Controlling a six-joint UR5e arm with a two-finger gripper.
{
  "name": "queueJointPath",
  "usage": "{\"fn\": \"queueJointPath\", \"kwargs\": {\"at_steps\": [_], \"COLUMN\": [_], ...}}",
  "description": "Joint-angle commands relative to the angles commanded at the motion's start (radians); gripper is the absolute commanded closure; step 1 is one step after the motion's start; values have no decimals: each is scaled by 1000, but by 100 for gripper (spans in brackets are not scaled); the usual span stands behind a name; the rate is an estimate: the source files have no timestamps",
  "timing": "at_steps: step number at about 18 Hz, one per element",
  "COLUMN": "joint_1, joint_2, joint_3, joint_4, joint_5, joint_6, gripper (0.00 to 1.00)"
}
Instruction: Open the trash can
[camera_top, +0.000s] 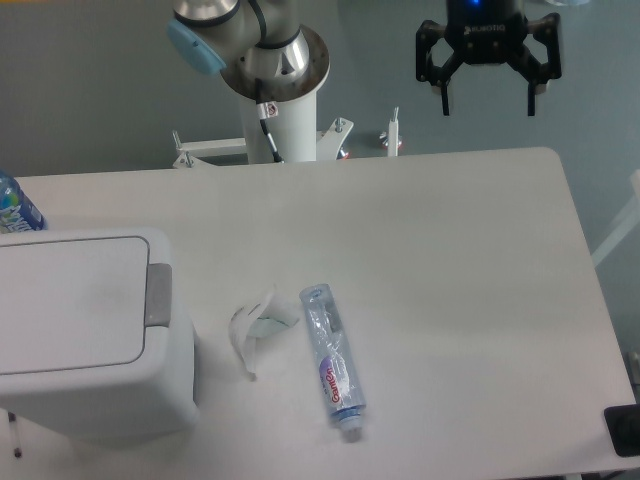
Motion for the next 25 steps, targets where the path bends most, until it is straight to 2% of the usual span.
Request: {"fn": "queueJointPath", "kwargs": {"at_steps": [5, 7, 9, 11, 15, 18, 21, 25], "joint_1": [-2, -3, -6, -18, -121, -196, -256, -281], "joint_2": [0, 0, -2, -2, -26, -44, -63, -87], "joint_3": [5, 2, -6, -11, -12, -14, -12, -12], "joint_4": [2, 8, 53, 60, 93, 110, 110, 112], "joint_5": [-2, 0, -9, -18, -17, -26, -125, -267], "joint_6": [-40, -142, -274, -374, -582, -688, -779, -929], "gripper": [0, 0, 0, 0, 0, 0, 0, 0]}}
